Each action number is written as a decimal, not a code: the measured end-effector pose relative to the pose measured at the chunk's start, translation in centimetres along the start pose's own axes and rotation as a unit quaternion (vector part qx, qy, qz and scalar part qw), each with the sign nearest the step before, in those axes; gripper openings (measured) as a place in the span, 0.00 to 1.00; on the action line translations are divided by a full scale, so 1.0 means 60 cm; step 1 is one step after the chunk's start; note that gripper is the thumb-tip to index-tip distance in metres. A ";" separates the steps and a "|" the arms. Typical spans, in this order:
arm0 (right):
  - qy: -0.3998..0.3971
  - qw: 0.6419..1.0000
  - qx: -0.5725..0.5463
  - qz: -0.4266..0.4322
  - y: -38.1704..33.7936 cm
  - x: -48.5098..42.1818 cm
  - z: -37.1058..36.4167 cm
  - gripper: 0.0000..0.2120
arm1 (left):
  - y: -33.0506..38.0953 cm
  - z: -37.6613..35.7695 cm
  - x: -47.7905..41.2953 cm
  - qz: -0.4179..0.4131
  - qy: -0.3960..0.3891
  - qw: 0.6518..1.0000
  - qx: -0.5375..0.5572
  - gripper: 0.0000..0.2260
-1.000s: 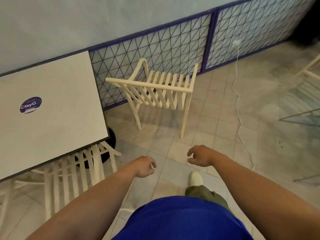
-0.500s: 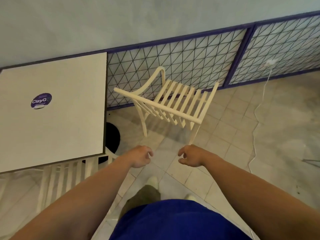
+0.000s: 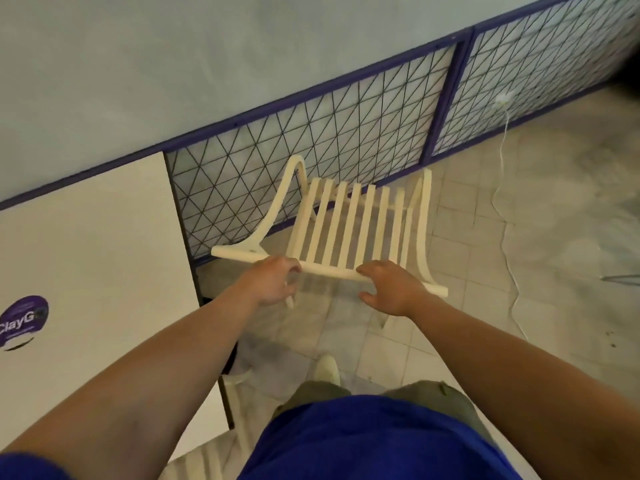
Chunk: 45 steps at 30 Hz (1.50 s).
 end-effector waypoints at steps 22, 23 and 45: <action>-0.178 0.977 -0.006 -0.118 0.080 -0.093 -0.047 0.36 | -0.099 -0.014 -0.166 -0.020 -0.210 0.957 -0.197 0.24; -0.181 0.977 -0.005 -0.114 0.080 -0.094 -0.047 0.37 | -0.100 -0.010 -0.161 0.008 -0.222 0.966 -0.133 0.27; -0.192 0.975 0.081 -0.074 0.131 -0.074 -0.032 0.38 | -0.068 -0.088 -0.121 0.066 -0.199 0.977 -0.046 0.27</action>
Point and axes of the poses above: each hand's wrist, its own x-axis away from the middle knuckle, its own z-axis out of the back of the hand, y = z × x, the point moved 8 cm from there along -x, towards the middle knuckle, and after that the axes turned 11 degrees about -y, right-handed, at the moved point
